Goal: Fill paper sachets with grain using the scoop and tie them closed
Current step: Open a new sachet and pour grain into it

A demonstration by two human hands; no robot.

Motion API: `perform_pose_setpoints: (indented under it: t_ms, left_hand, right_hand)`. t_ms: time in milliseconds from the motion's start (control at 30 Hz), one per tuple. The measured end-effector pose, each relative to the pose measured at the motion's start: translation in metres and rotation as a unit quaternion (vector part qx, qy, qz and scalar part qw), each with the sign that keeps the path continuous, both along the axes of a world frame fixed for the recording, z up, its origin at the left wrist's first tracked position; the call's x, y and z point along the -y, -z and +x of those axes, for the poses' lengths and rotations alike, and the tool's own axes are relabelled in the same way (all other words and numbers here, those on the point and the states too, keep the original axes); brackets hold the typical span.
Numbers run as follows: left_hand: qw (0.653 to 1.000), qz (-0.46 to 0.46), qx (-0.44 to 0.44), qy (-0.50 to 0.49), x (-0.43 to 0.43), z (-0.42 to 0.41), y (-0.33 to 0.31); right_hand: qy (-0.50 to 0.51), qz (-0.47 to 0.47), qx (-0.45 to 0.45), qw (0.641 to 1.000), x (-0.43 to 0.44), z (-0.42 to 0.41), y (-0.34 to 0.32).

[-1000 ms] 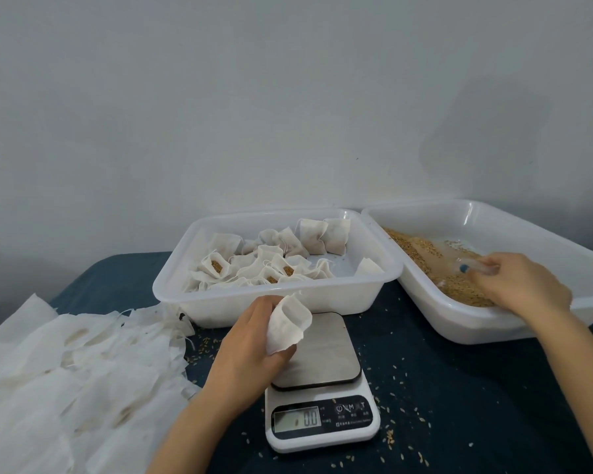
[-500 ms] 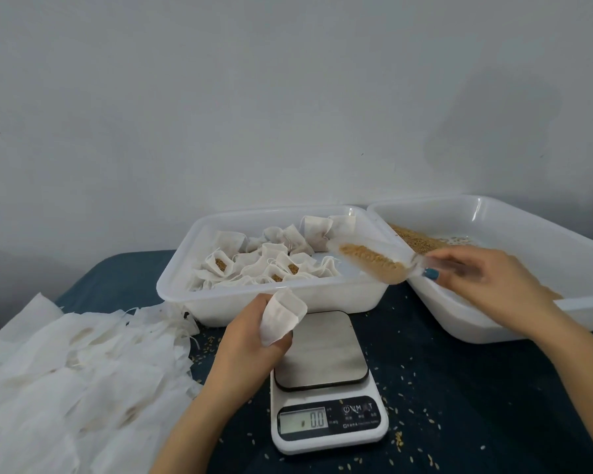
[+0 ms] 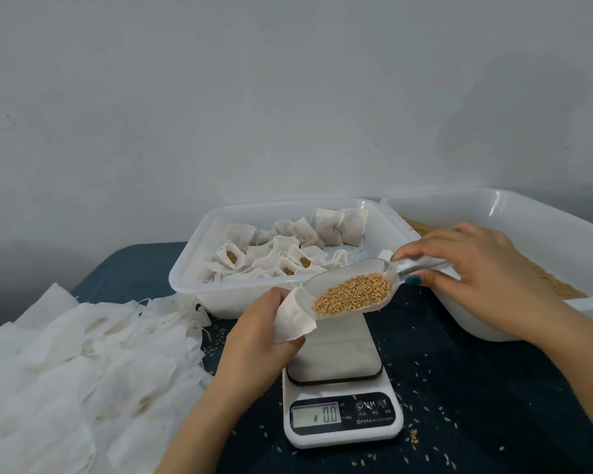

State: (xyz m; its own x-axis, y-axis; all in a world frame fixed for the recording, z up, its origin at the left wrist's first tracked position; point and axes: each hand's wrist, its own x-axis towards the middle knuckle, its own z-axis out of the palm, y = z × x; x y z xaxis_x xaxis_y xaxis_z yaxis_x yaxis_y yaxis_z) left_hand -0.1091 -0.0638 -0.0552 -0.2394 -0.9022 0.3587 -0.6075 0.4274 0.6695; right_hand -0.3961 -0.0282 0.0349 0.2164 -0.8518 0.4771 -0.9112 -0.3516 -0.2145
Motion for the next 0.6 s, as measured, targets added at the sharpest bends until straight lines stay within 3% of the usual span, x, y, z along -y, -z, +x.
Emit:
perform_pose_setpoints:
  t_ms: [300,600]
  left_hand:
    - [0.995,-0.060,0.079,0.003,-0.008,-0.005,-0.004]
    - [0.998,-0.028,0.035,0.049,-0.010,-0.010,-0.001]
  right_hand:
    - [-0.024,-0.058,-0.072,0.995,0.002,0.007,-0.012]
    - [-0.046,-0.098,-0.120,0.987,0.002,0.016,-0.027]
